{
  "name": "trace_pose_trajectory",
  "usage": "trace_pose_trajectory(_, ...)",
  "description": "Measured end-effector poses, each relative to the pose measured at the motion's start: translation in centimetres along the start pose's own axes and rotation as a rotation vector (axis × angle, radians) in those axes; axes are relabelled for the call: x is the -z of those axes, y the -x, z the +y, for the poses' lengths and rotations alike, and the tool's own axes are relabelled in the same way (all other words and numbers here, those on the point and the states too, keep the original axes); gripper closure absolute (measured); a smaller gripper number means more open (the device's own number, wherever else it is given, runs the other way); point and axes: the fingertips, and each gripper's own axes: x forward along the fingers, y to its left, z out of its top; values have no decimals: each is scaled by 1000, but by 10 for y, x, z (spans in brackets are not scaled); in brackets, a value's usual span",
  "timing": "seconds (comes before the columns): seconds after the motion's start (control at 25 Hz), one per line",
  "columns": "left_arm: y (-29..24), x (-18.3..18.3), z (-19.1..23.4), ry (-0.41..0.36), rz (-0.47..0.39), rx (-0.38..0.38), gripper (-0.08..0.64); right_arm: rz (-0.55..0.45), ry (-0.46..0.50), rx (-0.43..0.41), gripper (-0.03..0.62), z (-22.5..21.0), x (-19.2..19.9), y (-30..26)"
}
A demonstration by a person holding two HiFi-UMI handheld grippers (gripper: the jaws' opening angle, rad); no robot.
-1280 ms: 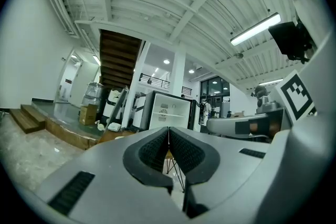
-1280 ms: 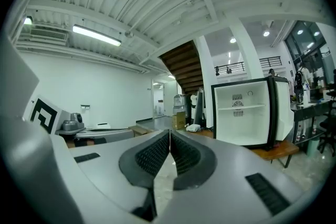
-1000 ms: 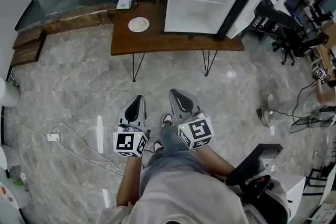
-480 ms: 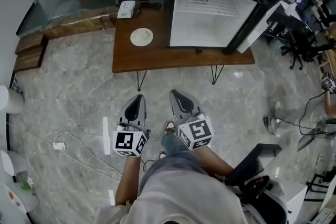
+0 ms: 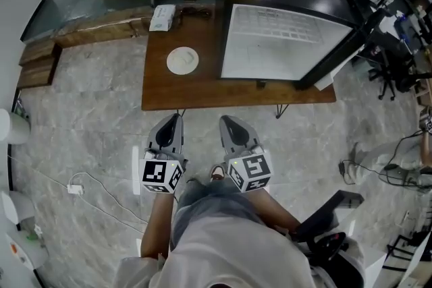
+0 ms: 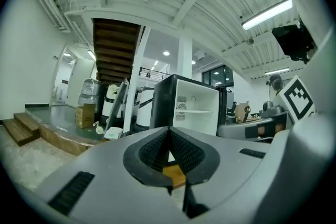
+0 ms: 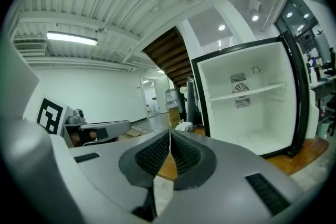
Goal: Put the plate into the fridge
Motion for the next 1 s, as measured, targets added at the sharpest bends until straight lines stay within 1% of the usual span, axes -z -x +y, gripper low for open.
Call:
trace_pose_trajectory(0.12,-37,0,33,-24,21,2,540,16,-5,-12,574,-9,-2,-38)
trace_pose_trajectory(0.24,-76,-4,74,-34,35,7,540,36,-14,-8,574,-15,-5,-81)
trace_pose_trajectory(0.36,-120,4,120,-42,51,21,540,63,11,3,574,-19,1,-134)
trace_pose_trajectory(0.48,-175,14,171,-70,93,68,540,96,37,24,574,-23,8,-204)
trace_pose_trajectory(0.56,-222,6,216,-88,122,96,540,118,30,34,574,-28,-3,-268)
trace_pose_trajectory(0.64,-272,-4,264,-93,147,120,540,138,17,56,574,-37,-18,-334)
trace_pose_trajectory(0.76,-323,-7,311,-92,181,155,540,159,-5,99,574,-49,-28,-401)
trace_pose_trajectory(0.88,-360,4,352,-97,207,193,540,176,-11,147,574,-58,-24,-455)
trace_pose_trajectory(1.0,-395,24,392,-105,249,229,540,213,-37,193,574,-67,-14,-504)
